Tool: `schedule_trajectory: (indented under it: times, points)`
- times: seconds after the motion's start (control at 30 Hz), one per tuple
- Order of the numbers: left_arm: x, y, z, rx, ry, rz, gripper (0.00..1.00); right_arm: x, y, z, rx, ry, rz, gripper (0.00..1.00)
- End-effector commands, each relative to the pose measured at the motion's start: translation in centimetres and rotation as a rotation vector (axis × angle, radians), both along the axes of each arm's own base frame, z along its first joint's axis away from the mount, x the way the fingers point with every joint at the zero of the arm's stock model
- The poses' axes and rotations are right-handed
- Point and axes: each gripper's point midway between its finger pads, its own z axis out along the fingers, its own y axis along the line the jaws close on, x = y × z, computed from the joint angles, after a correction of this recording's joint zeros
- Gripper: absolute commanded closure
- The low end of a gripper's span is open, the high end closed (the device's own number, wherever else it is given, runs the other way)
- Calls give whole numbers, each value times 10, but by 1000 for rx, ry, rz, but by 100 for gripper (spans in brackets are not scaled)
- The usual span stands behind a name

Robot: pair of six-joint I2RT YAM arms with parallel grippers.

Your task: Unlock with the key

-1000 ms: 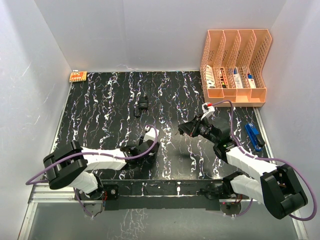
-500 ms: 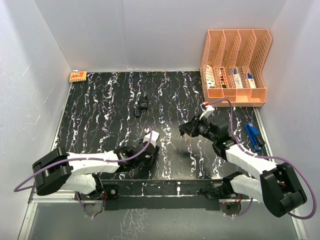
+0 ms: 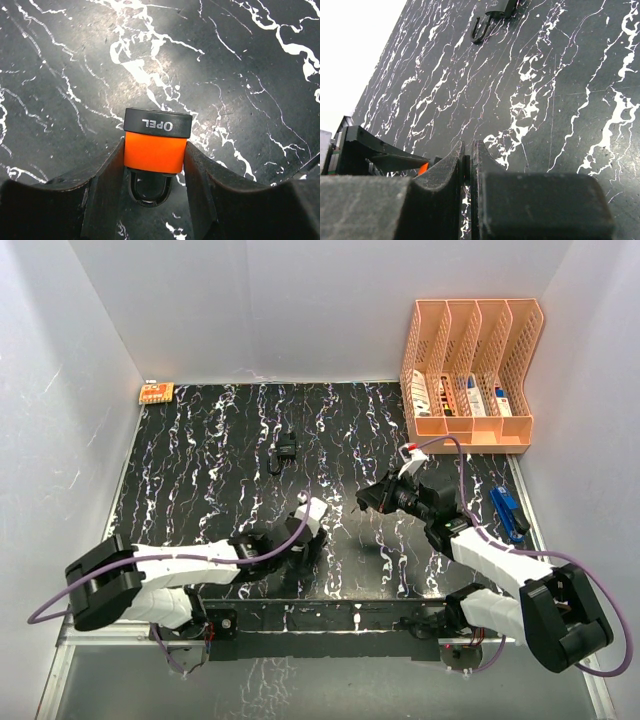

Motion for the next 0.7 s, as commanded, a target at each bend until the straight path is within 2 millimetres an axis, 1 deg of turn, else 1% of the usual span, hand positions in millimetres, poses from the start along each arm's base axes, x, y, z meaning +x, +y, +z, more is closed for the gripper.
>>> schedule_trajectory:
  times: [0.0,0.07,0.13,0.17,0.2,0.3,0.4,0.53,0.67]
  points:
    - [12,-34,24,-55,-63,-61,100,9,7,25,34,-88,26,100]
    - [14,-41,23,-58,-70,-73,100,10,8,24,31,-89,31,100]
    - [16,-47,30,-76,-91,-82,100,11,8,24,26,-91,32,100]
    - [17,-48,29,-72,-98,-83,100,12,8,24,26,-90,29,100]
    - [18,-49,28,-65,-102,-85,100,13,8,25,27,-91,29,100]
    - [25,-51,32,-62,-146,-81,100,16,10,24,24,-86,29,100]
    - [29,-55,30,-59,-183,-107,100,17,10,23,23,-84,31,100]
    - [29,-61,27,-74,-196,-129,100,19,11,20,23,-76,28,100]
    - [31,-63,30,-89,-211,-128,100,20,13,23,29,-85,41,100]
